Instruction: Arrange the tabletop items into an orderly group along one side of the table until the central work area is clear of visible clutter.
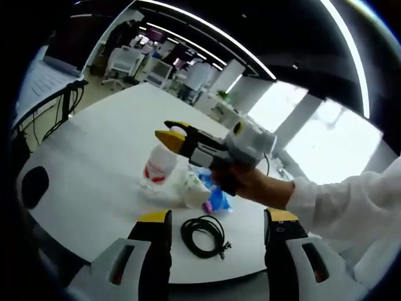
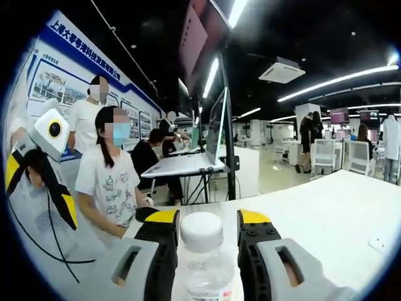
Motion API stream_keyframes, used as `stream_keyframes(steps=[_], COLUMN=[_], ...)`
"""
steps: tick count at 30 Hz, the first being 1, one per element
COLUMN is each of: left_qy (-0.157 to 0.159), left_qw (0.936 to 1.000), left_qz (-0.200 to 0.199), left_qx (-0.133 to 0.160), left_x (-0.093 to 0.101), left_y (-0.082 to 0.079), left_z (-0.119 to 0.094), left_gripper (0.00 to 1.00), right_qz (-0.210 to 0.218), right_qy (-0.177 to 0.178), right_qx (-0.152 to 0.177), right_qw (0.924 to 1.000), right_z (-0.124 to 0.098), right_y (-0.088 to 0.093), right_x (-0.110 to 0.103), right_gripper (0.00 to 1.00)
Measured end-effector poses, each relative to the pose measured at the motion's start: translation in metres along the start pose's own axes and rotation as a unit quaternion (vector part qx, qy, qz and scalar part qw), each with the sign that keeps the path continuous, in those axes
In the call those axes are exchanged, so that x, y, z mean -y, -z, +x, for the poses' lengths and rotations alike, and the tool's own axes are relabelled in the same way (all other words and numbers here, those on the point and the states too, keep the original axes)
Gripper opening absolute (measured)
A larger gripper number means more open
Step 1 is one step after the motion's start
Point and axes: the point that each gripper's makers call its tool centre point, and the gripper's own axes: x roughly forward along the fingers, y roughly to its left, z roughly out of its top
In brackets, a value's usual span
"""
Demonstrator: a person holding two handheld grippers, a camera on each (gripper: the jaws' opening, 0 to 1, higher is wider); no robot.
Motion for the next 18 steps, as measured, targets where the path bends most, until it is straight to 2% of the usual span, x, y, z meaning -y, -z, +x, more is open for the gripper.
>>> stream_keyframes(steps=[3, 8, 9, 13, 15, 18], left_qy=[0.001, 0.002, 0.002, 0.000, -0.001, 0.000], left_qw=[1.0000, 1.0000, 1.0000, 0.9999, 0.9999, 0.9999], left_qz=[-0.001, -0.006, -0.008, -0.011, -0.013, -0.014], left_qx=[0.000, -0.004, -0.003, 0.000, -0.001, 0.000], left_x=[0.001, 0.001, 0.001, -0.001, -0.002, -0.002], left_y=[0.000, 0.002, 0.002, 0.000, 0.001, 0.000], left_z=[0.000, 0.000, 0.000, 0.000, 0.000, 0.001], left_gripper=[0.56, 0.56, 0.56, 0.56, 0.55, 0.55], right_qz=[0.007, 0.007, 0.012, 0.014, 0.023, 0.027], right_qy=[0.009, 0.014, 0.014, 0.014, 0.017, 0.017], right_qx=[-0.011, -0.035, -0.027, -0.026, -0.029, -0.031], right_qw=[0.9999, 0.9993, 0.9995, 0.9995, 0.9992, 0.9990], right_z=[0.000, -0.001, -0.001, -0.002, -0.002, -0.003], right_y=[0.007, 0.020, 0.019, 0.017, 0.019, 0.019], right_x=[0.003, 0.005, 0.005, 0.004, 0.011, 0.011], right_gripper=[0.35, 0.29, 0.25, 0.24, 0.23, 0.22])
